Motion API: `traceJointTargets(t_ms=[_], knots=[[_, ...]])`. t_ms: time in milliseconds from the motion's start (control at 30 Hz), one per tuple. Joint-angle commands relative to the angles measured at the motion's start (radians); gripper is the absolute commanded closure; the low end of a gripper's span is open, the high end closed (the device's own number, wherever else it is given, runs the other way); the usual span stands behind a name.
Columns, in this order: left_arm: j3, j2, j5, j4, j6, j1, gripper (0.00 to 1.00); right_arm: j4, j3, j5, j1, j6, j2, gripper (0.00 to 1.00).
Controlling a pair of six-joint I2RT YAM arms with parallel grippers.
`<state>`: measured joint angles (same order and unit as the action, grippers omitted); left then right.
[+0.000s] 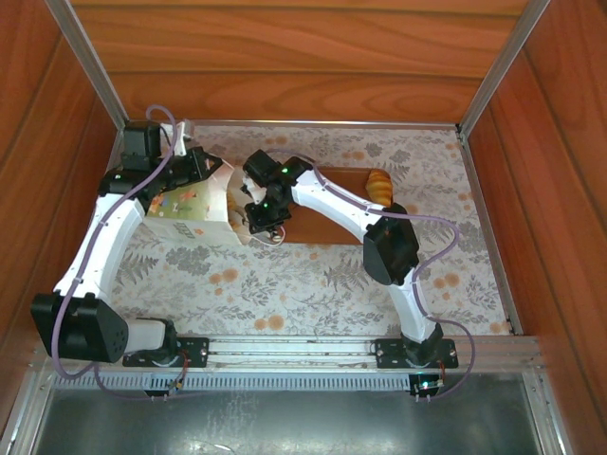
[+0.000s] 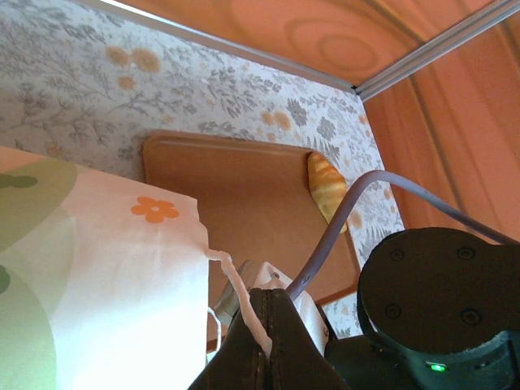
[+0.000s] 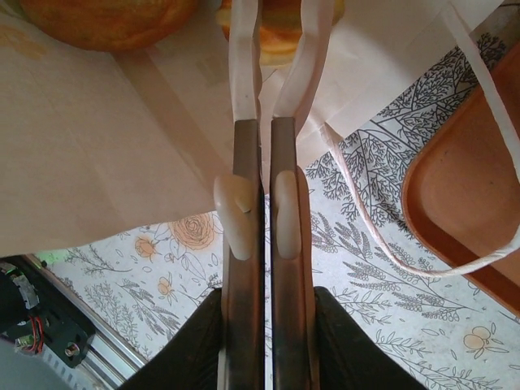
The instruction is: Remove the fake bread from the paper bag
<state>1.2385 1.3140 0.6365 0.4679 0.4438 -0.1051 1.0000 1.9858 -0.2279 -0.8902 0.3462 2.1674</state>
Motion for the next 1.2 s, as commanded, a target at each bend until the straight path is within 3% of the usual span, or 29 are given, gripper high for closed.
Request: traceJointTargets(t_ms=[0, 300, 1167], knots=[[0.0, 0.023, 0.047, 0.029, -0.022, -0.001, 1.0, -0.003, -0.014, 0.017, -0.004, -0.003, -0.027, 0.77], [0.031, 0.077, 0.12, 0.054, -0.023, -0.001, 1.0, -0.004, -0.022, 0.019, -0.004, -0.003, -0.03, 0.77], [0.058, 0.036, -0.071, 0.054, -0.015, 0.001, 1.0, 0.037, -0.149, 0.084, -0.001, -0.014, -0.238, 0.77]])
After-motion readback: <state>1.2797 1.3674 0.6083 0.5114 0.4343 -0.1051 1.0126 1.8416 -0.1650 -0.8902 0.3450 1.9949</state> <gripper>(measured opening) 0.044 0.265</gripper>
